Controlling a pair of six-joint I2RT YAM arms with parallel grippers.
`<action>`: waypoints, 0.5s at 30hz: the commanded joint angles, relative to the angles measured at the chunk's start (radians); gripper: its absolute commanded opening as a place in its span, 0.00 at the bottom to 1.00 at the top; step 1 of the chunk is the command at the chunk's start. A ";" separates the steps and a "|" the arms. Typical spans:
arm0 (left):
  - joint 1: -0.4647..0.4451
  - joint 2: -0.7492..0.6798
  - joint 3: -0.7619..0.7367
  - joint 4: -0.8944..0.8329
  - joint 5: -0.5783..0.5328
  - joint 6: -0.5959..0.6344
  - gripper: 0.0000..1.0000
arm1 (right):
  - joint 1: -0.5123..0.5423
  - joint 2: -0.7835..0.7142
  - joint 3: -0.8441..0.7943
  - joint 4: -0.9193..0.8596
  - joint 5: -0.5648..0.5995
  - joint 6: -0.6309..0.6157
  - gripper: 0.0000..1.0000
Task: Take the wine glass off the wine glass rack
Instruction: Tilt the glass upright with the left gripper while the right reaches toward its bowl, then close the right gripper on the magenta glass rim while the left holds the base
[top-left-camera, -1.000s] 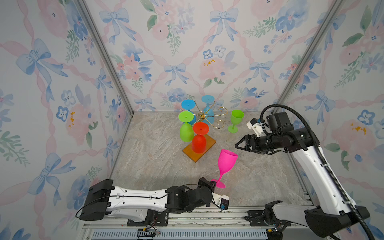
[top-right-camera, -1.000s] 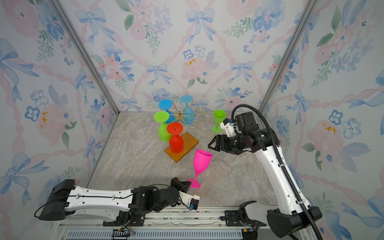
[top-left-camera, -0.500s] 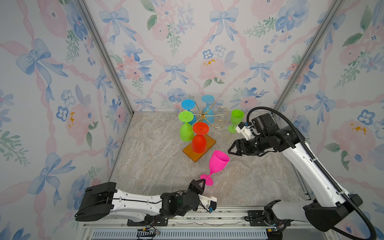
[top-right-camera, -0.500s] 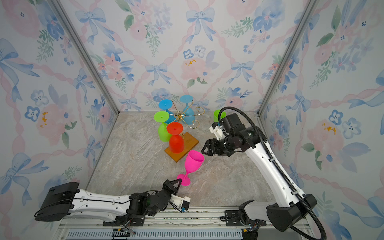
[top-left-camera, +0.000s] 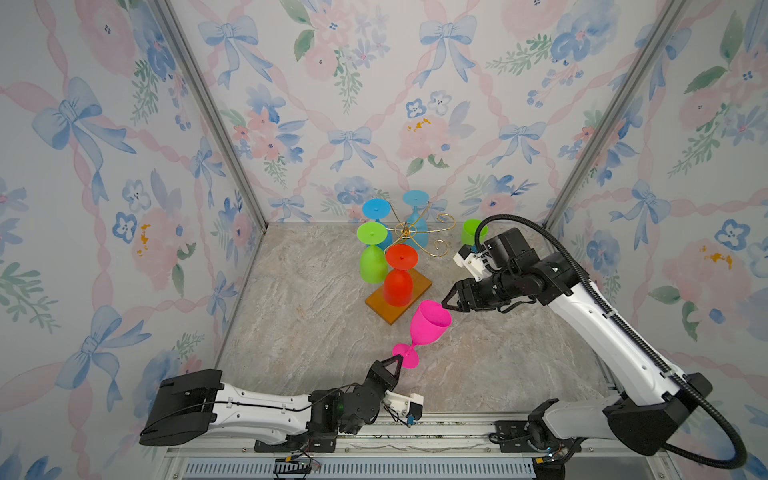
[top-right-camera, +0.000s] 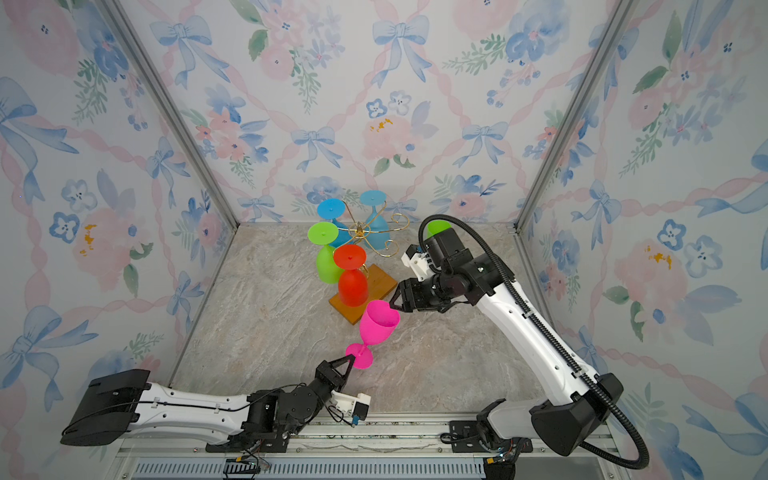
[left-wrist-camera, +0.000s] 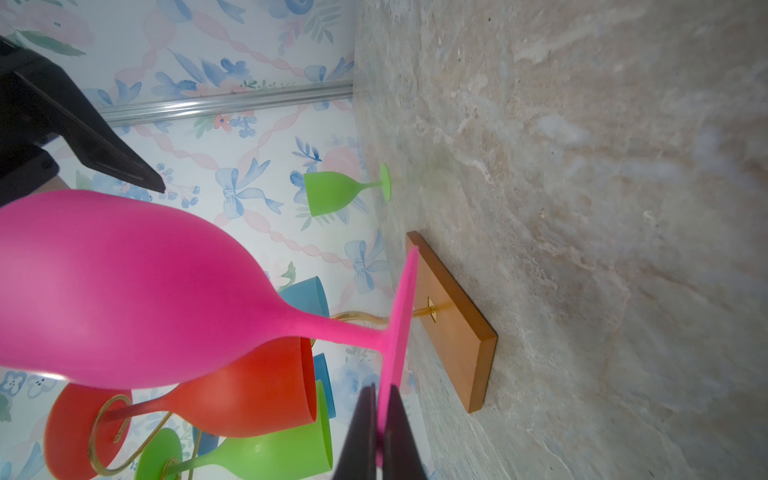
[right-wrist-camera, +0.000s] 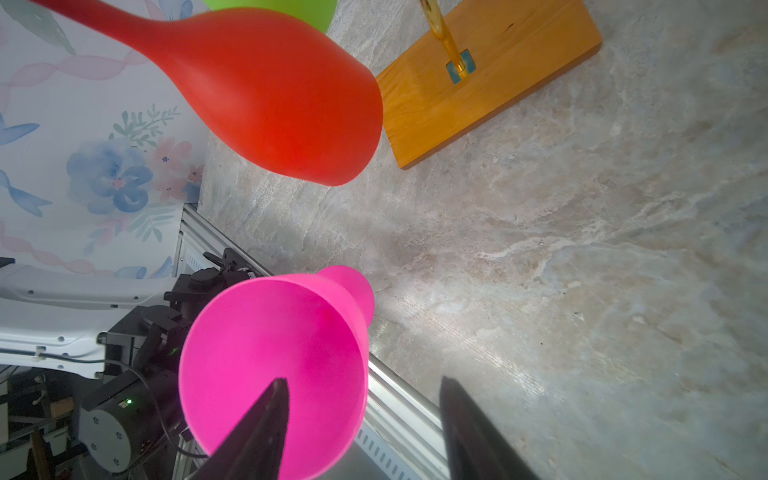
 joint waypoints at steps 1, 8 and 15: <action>-0.006 -0.019 -0.012 0.080 -0.023 0.043 0.00 | 0.028 0.029 -0.001 0.015 -0.016 0.008 0.57; -0.005 -0.039 -0.041 0.093 -0.021 0.068 0.00 | 0.043 0.038 -0.009 0.032 -0.019 0.013 0.52; -0.005 -0.040 -0.042 0.091 -0.023 0.070 0.00 | 0.055 0.043 -0.017 0.038 -0.031 0.015 0.41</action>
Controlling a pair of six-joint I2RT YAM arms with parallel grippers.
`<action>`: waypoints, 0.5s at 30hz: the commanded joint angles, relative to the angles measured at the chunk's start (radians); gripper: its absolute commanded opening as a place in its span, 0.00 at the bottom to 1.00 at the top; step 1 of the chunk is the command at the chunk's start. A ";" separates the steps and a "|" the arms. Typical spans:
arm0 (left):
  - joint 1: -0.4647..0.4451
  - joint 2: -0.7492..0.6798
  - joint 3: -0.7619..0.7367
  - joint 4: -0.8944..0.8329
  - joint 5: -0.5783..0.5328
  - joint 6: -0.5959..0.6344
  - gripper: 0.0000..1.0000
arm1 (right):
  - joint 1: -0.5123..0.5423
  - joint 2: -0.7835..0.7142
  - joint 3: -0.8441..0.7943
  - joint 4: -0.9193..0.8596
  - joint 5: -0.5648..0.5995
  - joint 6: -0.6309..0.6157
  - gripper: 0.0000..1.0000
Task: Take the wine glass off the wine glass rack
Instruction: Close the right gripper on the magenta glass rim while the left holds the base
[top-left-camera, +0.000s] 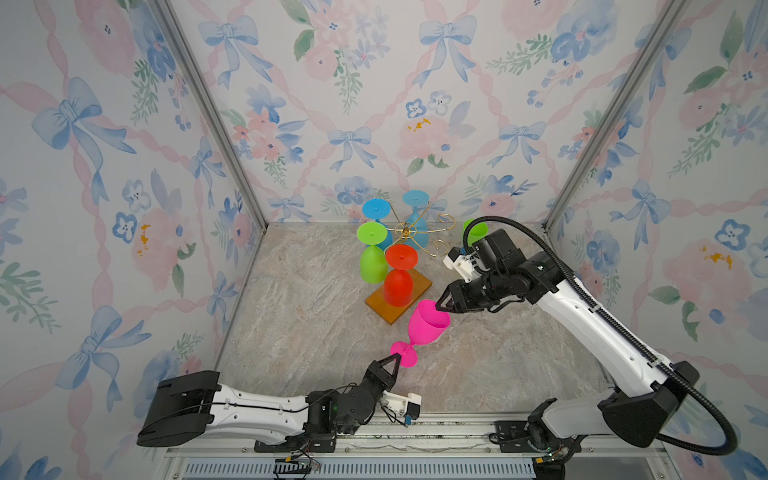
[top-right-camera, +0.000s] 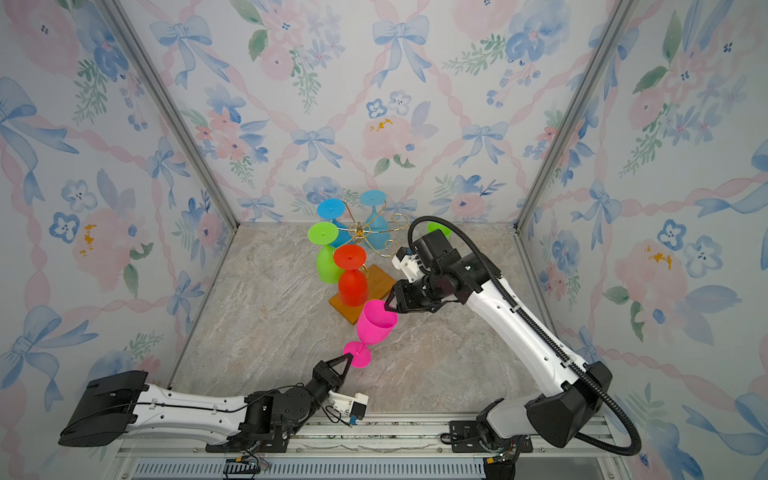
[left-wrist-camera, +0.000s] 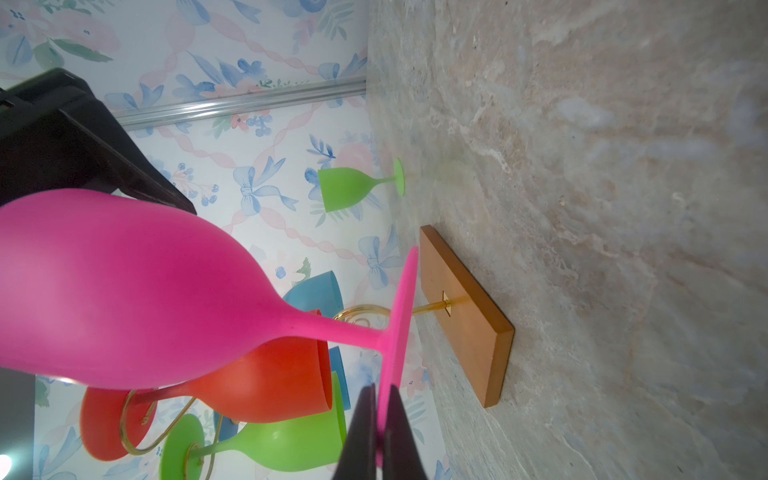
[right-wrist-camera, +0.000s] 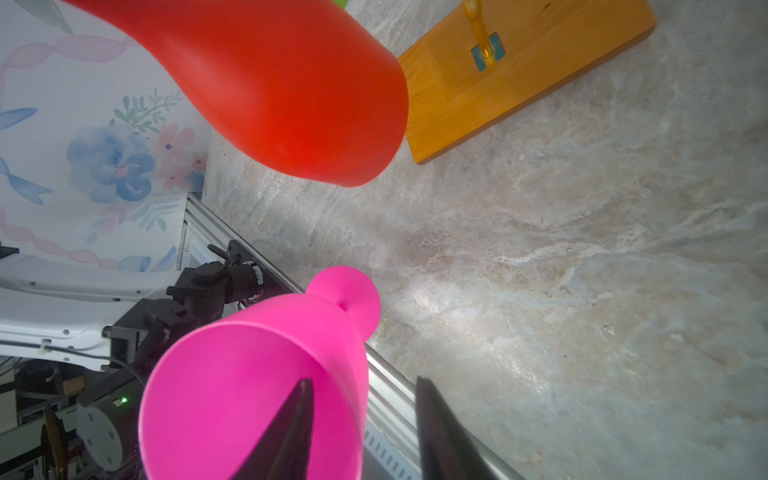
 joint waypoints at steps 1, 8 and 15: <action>-0.005 -0.013 -0.012 0.034 -0.015 0.002 0.00 | 0.016 0.004 -0.015 0.009 -0.016 -0.003 0.40; -0.003 -0.010 -0.007 0.034 -0.020 -0.006 0.00 | 0.024 0.018 -0.004 -0.009 -0.020 -0.014 0.27; -0.005 -0.013 -0.006 0.034 -0.024 -0.007 0.00 | 0.026 0.029 0.009 -0.023 -0.032 -0.030 0.19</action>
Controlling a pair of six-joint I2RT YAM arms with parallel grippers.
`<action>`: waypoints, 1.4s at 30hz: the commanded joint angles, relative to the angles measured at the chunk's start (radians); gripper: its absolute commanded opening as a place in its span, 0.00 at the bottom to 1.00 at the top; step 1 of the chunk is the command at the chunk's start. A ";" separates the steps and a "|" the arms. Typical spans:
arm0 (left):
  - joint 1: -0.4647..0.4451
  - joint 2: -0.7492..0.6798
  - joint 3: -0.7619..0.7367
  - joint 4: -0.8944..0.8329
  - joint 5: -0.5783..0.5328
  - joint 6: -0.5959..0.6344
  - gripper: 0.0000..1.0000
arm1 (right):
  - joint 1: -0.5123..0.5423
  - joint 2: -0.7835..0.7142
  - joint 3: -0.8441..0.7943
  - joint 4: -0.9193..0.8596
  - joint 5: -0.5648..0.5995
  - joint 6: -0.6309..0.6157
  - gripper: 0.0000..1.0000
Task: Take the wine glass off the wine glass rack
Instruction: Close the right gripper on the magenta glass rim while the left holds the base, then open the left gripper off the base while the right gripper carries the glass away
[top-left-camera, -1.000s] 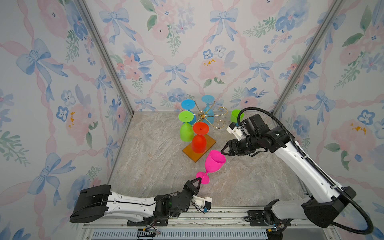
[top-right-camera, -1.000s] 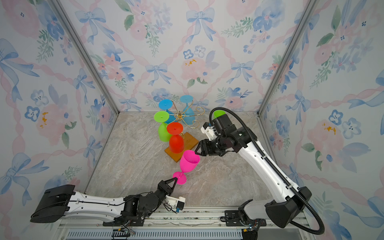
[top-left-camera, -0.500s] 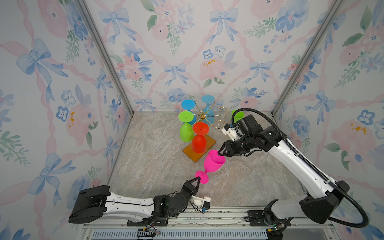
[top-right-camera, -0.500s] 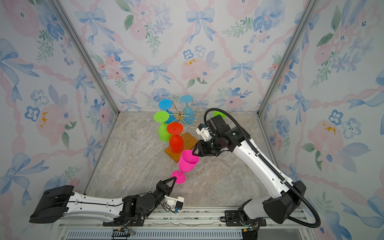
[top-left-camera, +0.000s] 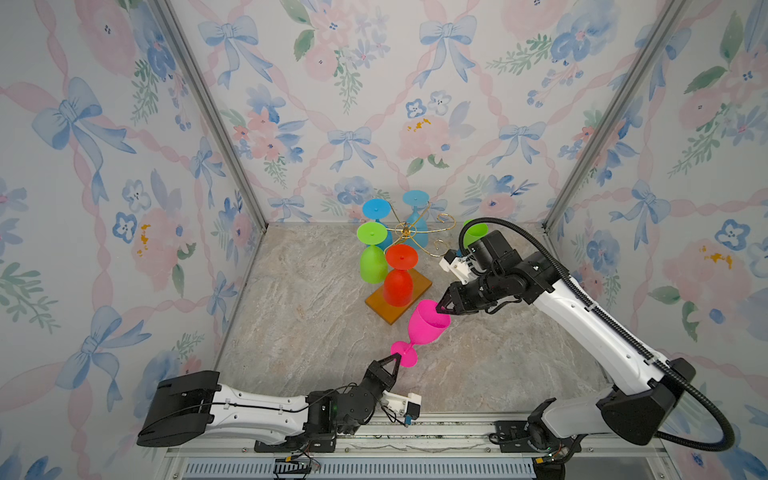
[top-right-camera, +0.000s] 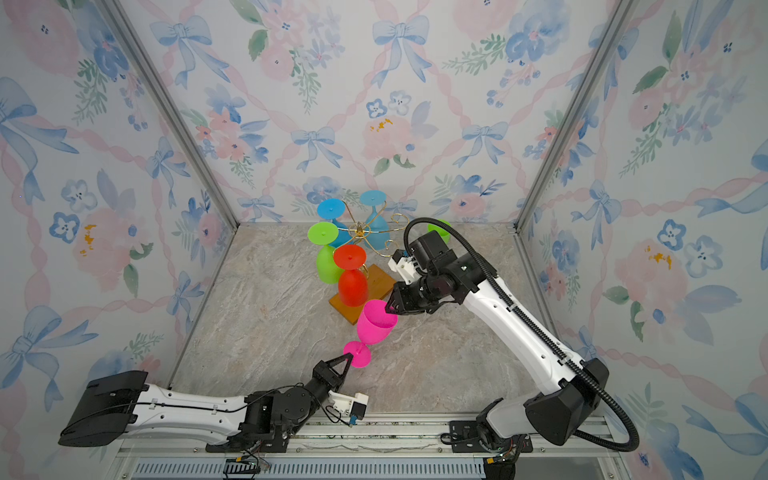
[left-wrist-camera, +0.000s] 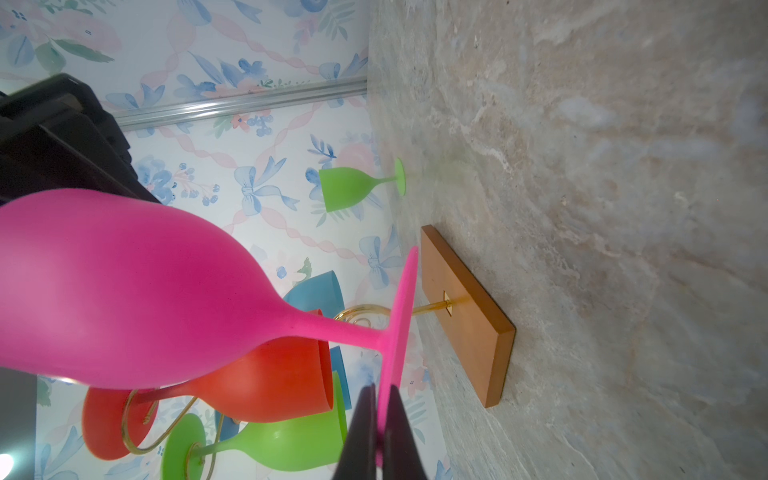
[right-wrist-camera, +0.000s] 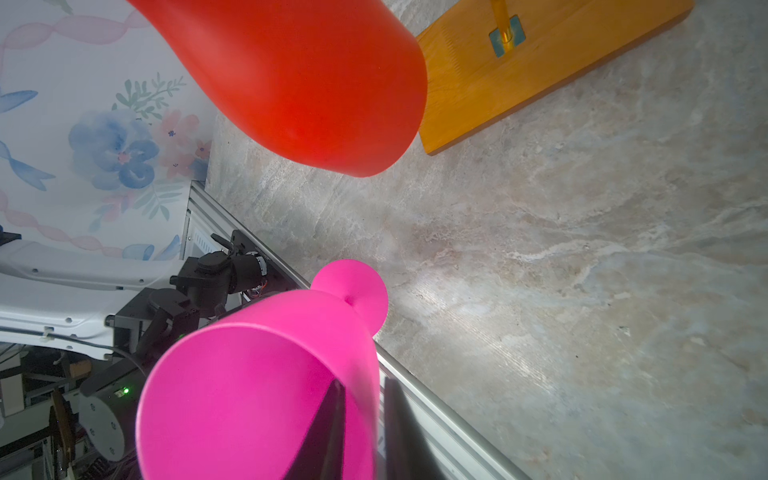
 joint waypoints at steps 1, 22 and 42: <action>-0.004 -0.013 -0.006 0.031 -0.023 -0.007 0.00 | 0.014 0.015 0.009 -0.021 -0.019 -0.022 0.18; -0.004 -0.021 0.002 0.030 -0.013 -0.062 0.41 | 0.007 -0.022 0.013 -0.038 0.059 -0.045 0.02; 0.052 -0.044 0.309 -0.449 -0.024 -0.982 0.98 | -0.223 -0.142 -0.068 -0.102 0.383 -0.116 0.00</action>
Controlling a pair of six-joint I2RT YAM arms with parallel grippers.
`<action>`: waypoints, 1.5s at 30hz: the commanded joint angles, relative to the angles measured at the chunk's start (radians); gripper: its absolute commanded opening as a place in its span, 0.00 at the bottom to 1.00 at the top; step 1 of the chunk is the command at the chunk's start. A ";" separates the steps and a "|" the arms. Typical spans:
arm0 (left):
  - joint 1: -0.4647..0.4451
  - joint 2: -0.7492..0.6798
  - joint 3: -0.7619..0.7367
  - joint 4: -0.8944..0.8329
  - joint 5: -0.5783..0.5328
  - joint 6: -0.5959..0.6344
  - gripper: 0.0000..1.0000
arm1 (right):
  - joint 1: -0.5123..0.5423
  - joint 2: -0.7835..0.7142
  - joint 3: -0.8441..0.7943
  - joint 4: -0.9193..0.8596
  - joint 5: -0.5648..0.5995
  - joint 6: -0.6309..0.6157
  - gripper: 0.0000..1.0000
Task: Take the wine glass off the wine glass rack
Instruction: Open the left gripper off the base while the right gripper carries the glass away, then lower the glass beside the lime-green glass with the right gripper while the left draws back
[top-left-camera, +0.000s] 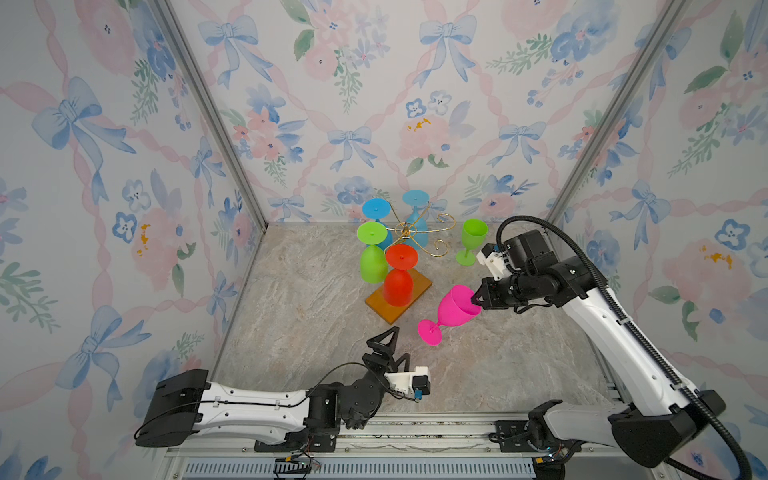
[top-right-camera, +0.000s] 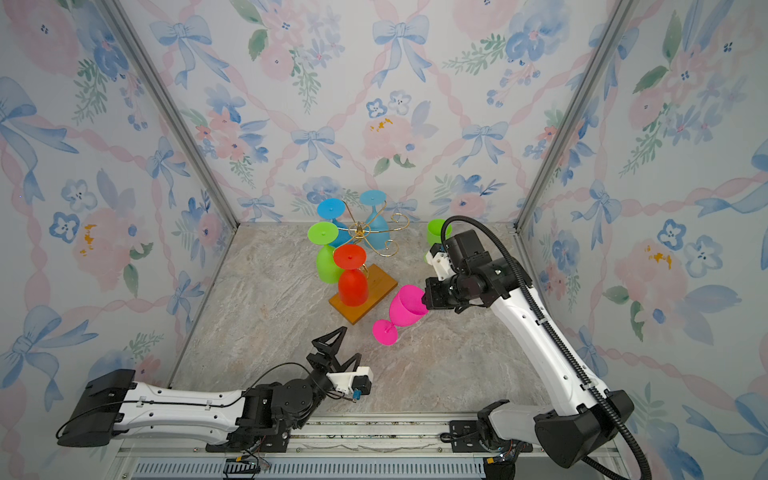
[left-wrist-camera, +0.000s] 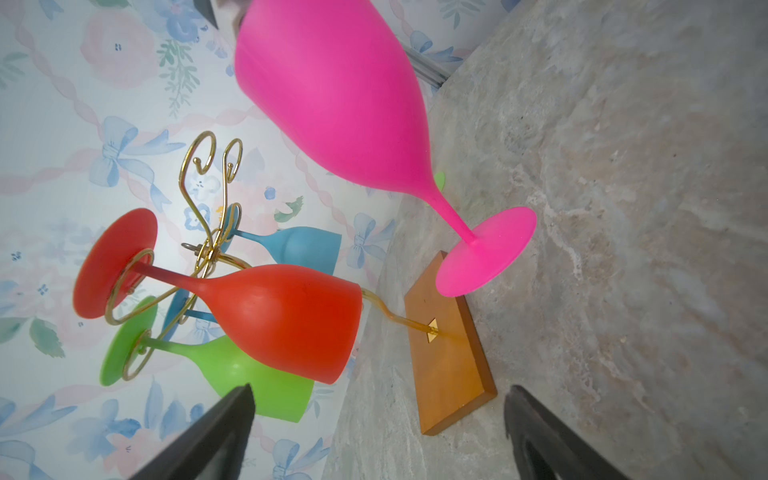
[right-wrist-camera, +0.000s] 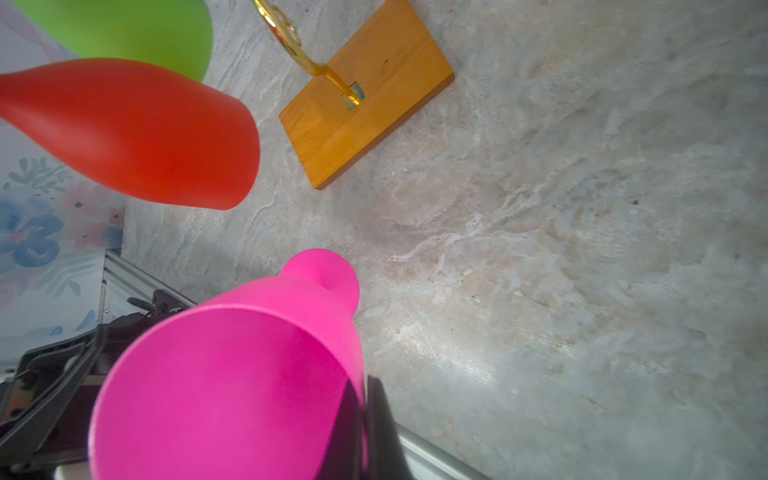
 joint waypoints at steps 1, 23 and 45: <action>0.062 -0.034 0.103 -0.282 0.077 -0.396 0.98 | -0.013 -0.010 0.001 -0.038 0.227 -0.036 0.00; 0.798 -0.192 0.196 -0.475 0.593 -0.920 0.98 | -0.228 0.276 0.243 0.011 0.603 -0.140 0.00; 1.197 0.098 0.321 -0.285 0.793 -0.954 0.98 | -0.428 0.815 0.797 0.006 0.454 -0.141 0.00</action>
